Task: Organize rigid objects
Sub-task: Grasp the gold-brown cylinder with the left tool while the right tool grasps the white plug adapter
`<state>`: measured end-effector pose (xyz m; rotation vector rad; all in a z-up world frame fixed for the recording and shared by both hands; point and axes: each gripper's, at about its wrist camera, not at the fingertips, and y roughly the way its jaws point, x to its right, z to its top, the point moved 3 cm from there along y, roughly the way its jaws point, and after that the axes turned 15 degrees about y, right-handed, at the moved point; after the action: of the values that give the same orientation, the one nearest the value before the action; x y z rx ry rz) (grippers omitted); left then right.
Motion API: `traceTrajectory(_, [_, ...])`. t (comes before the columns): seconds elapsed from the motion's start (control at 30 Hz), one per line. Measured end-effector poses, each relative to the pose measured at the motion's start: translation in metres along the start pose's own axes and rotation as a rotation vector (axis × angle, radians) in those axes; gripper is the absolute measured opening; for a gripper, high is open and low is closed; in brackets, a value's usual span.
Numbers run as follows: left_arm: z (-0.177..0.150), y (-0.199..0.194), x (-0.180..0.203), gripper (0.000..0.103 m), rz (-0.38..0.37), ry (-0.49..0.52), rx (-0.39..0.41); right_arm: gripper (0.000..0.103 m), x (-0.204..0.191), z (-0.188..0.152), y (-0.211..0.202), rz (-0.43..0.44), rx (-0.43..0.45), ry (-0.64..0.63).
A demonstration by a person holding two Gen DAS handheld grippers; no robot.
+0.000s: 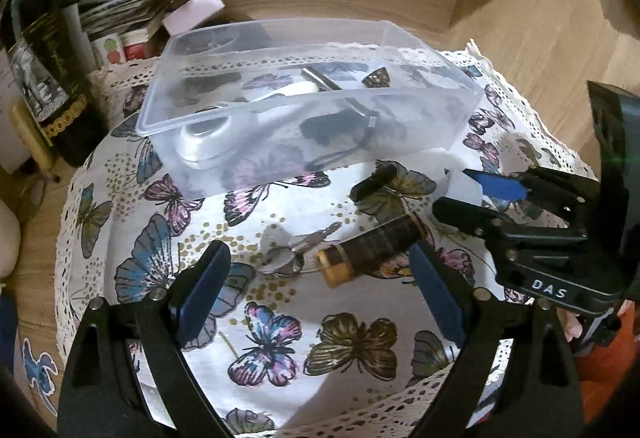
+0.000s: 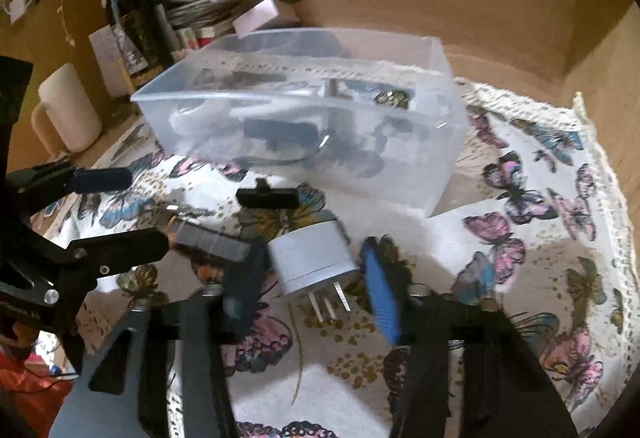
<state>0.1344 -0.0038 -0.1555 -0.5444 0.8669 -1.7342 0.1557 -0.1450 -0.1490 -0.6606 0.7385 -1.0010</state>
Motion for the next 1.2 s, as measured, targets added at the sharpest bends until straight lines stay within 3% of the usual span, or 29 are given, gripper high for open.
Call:
traceTrajectory(0.07, [0.002,0.0,0.004,0.091,0.01,0.017,0.006,0.039,0.001,-0.001,-0.002,0.0,0.012,0.001])
traceTrajectory(0.17, [0.007,0.005,0.012,0.07,-0.021,0.044,-0.006,0.039,0.007,0.0,-0.01,0.0,0.037,0.021])
traceTrajectory(0.27, [0.013,0.013,0.022,0.06,-0.057,0.068,-0.021,0.034,0.017,0.001,-0.019,-0.013,0.061,0.048])
traceTrajectory(0.53, [0.016,0.04,0.039,0.058,-0.097,0.139,-0.082,0.034,0.043,-0.003,-0.037,-0.044,0.083,0.101])
traceTrajectory(0.7, [0.011,0.036,0.04,0.054,-0.09,0.172,-0.089,0.034,0.04,-0.008,-0.036,-0.044,0.075,0.092])
traceTrajectory(0.8, [0.004,0.031,0.04,0.046,-0.077,0.195,-0.087,0.034,0.038,-0.008,-0.033,-0.038,0.07,0.093])
traceTrajectory(0.87, [0.002,0.03,0.04,0.03,-0.057,0.19,-0.081,0.034,0.037,-0.008,-0.031,-0.034,0.065,0.093])
traceTrajectory(0.93, [0.001,0.029,0.038,0.024,-0.044,0.173,-0.071,0.035,0.036,-0.009,-0.028,-0.036,0.057,0.09])
traceTrajectory(1.2, [0.004,0.03,0.04,0.023,-0.062,0.147,-0.05,0.034,0.04,-0.018,-0.023,-0.044,0.037,0.112])
